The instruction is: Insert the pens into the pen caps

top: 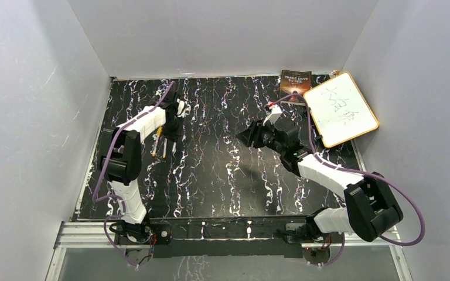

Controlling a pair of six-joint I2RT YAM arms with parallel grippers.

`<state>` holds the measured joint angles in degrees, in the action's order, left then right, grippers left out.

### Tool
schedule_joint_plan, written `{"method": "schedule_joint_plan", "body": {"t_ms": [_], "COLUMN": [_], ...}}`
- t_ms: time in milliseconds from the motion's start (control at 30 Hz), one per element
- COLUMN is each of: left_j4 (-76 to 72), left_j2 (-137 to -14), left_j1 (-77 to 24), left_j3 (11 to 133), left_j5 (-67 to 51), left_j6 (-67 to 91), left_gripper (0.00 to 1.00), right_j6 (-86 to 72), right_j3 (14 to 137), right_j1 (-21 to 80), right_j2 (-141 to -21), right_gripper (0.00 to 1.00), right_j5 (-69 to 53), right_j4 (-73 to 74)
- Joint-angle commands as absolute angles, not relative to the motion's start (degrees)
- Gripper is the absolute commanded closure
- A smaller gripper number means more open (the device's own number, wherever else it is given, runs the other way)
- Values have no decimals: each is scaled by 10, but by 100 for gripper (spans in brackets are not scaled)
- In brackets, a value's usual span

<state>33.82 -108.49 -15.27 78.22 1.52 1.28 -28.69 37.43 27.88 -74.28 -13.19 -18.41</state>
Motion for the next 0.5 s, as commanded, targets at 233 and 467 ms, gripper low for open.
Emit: {"method": "schedule_joint_plan", "body": {"t_ms": [233, 467], "left_j4": [367, 356], "left_j2": [-1077, -1069], "left_j1": [-129, -122], "left_j3": [759, 737], "left_j5": [31, 40], "left_j6": [42, 40], "left_gripper": [100, 92], "right_j6": [-306, -309], "right_j3": [359, 356], "right_j1": [277, 277], "right_j2": [-765, -788], "right_gripper": [55, 55], "right_j5": [-158, -165], "right_j4": [-235, -248]}}
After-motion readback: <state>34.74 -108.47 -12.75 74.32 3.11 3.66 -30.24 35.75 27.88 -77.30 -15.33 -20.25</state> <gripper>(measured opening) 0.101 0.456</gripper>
